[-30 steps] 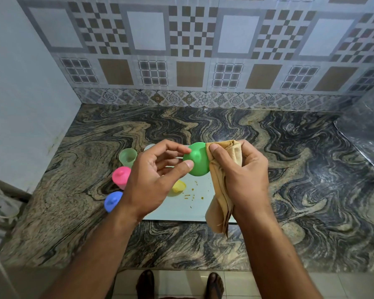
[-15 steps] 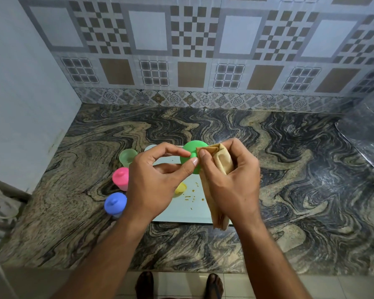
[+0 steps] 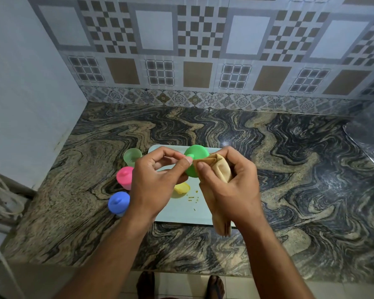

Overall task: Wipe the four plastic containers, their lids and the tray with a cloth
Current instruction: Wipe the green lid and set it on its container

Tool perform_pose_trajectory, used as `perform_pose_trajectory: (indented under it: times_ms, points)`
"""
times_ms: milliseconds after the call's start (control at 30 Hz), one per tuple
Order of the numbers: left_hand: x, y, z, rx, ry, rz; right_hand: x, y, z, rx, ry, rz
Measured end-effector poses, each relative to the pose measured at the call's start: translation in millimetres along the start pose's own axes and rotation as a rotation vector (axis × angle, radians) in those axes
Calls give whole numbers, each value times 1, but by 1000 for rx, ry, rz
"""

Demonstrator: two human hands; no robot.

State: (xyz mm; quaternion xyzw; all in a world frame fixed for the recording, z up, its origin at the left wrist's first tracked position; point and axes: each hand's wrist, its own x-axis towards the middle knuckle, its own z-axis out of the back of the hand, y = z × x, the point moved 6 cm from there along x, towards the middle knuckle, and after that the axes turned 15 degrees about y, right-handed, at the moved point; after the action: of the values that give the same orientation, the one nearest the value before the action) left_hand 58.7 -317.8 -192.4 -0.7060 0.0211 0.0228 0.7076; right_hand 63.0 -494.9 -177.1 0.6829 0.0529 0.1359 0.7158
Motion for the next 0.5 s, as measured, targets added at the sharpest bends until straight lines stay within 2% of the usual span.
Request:
perform_pose_trajectory:
  times_ms: [133,367,500]
  points:
    - [0,6,7,-98,3,48,3,-7,-3,211,86,-13]
    - [7,14,36,32,-30,29,8,-17,-15,119,143,-49]
    - [27,19,87,192,-160,-15,12,-19,-9,58,83,-62]
